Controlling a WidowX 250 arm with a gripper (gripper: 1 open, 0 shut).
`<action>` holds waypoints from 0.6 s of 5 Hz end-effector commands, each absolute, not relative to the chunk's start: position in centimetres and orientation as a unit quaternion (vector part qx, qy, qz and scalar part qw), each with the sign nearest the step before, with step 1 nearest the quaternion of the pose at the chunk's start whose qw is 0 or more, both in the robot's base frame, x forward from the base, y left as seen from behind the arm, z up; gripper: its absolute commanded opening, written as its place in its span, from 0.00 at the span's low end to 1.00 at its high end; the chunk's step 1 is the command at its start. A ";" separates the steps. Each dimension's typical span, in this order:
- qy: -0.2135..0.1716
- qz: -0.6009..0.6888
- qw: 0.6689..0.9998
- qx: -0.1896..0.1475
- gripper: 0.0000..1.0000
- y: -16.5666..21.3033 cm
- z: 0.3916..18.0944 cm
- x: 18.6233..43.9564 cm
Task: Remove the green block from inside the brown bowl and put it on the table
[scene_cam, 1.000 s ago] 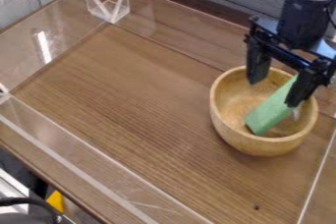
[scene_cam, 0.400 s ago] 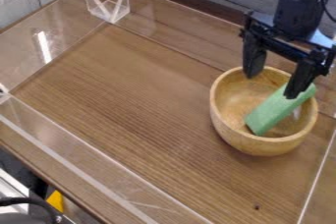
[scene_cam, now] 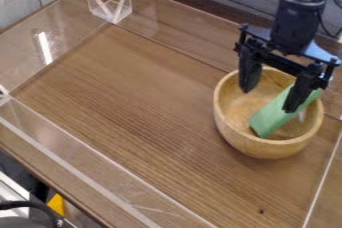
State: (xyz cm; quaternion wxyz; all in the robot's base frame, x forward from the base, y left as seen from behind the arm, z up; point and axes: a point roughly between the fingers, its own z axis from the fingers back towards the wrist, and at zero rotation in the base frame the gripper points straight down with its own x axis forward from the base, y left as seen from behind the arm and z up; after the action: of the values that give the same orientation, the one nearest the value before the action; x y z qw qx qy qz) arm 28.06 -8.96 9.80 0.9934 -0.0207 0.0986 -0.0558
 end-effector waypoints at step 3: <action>0.069 -0.110 0.991 -0.023 1.00 -11.1 9.1 28.1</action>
State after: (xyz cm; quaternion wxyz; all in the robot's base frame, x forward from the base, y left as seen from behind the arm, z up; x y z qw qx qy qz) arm 27.82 -10.95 8.04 0.9900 -0.0208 0.0881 -0.1078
